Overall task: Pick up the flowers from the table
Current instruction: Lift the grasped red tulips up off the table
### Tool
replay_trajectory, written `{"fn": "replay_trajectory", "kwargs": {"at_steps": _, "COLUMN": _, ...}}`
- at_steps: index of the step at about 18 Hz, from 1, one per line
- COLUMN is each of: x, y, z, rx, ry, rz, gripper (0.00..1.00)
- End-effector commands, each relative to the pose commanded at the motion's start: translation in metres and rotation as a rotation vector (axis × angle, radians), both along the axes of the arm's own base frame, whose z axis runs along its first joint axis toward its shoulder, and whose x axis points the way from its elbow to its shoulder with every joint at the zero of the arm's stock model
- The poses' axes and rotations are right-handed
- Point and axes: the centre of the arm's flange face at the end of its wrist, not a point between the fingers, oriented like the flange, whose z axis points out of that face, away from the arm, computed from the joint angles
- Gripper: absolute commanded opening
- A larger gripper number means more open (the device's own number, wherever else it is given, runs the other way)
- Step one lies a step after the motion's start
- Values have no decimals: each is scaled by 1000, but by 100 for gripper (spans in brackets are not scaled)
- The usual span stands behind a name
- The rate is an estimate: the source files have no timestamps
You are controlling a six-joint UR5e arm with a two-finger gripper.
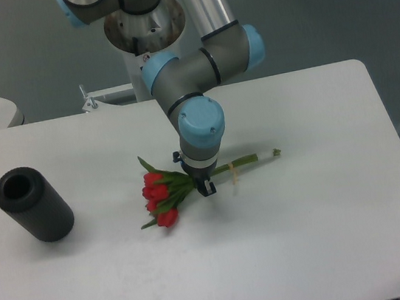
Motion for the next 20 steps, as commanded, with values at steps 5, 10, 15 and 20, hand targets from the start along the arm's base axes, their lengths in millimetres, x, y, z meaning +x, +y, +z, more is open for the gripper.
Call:
{"fn": "replay_trajectory", "kwargs": {"at_steps": 5, "x": -32, "y": 5, "z": 29, "rx": 27, "ry": 21, "rz": 66, "gripper": 17}}
{"fn": "replay_trajectory", "kwargs": {"at_steps": 10, "x": -58, "y": 26, "z": 47, "rx": 40, "ry": 21, "rz": 179, "gripper": 12}}
{"fn": "replay_trajectory", "kwargs": {"at_steps": 15, "x": -88, "y": 51, "z": 52, "rx": 54, "ry": 39, "rz": 274, "gripper": 11}}
{"fn": "replay_trajectory", "kwargs": {"at_steps": 20, "x": -124, "y": 67, "z": 47, "rx": 68, "ry": 60, "rz": 319, "gripper": 11}}
